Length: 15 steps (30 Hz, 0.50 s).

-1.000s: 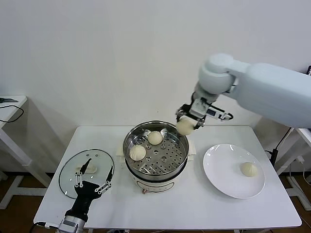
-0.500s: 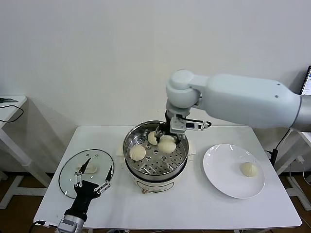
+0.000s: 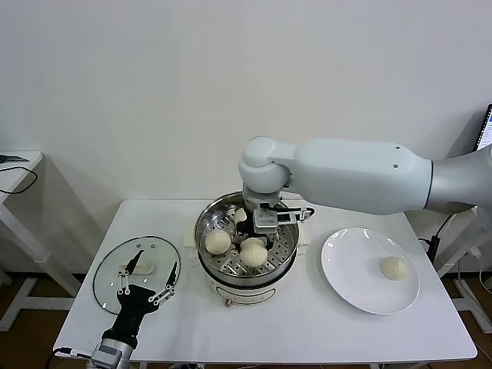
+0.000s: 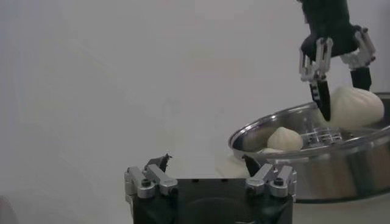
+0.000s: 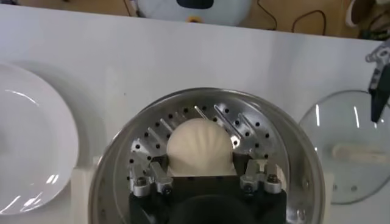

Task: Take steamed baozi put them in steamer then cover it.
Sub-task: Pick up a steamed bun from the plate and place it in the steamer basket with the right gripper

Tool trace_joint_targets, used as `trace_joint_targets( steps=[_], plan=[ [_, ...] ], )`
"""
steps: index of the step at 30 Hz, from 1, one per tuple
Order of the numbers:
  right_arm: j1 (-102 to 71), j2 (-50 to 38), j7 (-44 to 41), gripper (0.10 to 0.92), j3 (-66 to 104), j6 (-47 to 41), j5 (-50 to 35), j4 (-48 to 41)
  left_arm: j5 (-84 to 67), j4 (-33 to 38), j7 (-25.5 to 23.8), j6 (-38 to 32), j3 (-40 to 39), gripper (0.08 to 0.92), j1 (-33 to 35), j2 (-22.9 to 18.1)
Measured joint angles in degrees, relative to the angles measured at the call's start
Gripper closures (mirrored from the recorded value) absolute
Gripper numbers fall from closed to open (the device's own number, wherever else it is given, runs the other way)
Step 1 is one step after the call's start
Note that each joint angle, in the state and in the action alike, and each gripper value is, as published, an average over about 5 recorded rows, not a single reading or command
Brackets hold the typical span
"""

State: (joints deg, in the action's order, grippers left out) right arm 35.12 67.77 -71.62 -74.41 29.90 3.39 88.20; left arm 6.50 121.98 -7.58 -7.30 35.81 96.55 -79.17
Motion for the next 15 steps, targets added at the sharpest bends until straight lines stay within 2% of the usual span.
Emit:
trace_joint_targets(
  steps=[9, 15],
  plan=[
    [-3.34, 1.89, -0.39, 0.324, 0.09, 0.32, 2.31, -1.64, -0.26, -0.14, -0.21, -0.03, 0.4, 0.177, 0.16, 0.02],
    [-5.03, 2.23, -0.26, 0.252, 0.22, 0.23, 3.95, -2.23, -0.35, -0.06, -0.22, -0.02, 0.42, 0.177, 0.11, -0.05]
  ],
)
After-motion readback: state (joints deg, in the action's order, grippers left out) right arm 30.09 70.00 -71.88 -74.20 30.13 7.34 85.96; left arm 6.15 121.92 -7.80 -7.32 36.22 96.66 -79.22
